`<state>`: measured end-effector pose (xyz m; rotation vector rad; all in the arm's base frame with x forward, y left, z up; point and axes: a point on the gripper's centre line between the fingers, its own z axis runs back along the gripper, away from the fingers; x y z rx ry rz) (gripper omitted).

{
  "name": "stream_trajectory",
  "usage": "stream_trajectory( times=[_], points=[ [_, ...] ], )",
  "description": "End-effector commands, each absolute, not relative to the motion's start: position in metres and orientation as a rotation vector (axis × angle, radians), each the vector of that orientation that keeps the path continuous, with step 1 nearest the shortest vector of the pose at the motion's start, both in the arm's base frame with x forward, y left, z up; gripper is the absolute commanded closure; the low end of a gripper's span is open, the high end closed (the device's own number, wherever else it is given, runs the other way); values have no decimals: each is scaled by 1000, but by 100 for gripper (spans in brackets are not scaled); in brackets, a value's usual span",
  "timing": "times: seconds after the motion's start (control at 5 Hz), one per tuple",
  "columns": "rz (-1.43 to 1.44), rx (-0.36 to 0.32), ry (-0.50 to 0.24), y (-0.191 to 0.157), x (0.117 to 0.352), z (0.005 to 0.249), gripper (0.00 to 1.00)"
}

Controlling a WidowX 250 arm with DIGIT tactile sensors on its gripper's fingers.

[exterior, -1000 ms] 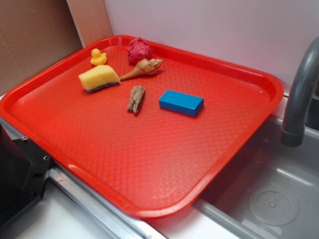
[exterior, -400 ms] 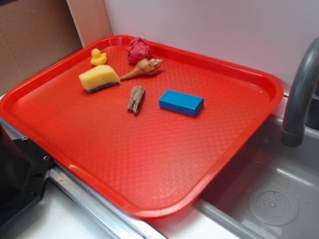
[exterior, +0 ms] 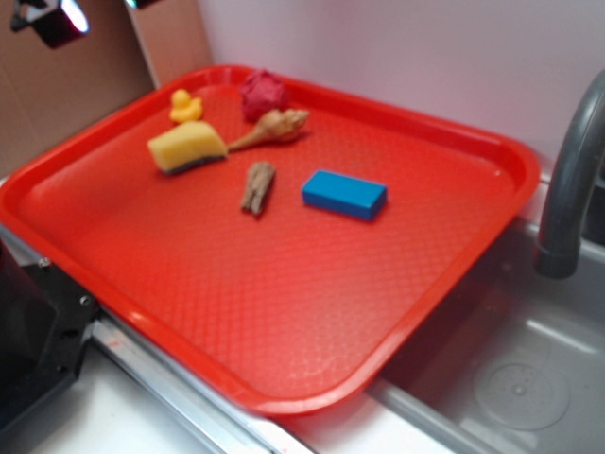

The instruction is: Grab the yellow duck.

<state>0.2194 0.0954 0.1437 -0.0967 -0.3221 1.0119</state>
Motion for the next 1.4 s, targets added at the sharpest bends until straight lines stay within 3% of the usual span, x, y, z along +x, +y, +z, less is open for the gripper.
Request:
stream_trajectory(
  times=[0.0,0.4,0.8,1.0,1.2],
  points=[
    [1132,-24,-385,136,252,100,0],
    [1160,50,-381,156,274,56,0],
    [1160,99,-349,161,282,32,0],
    [1165,98,-349,164,284,26,86],
    [1174,85,-344,163,283,27,100]
  ],
)
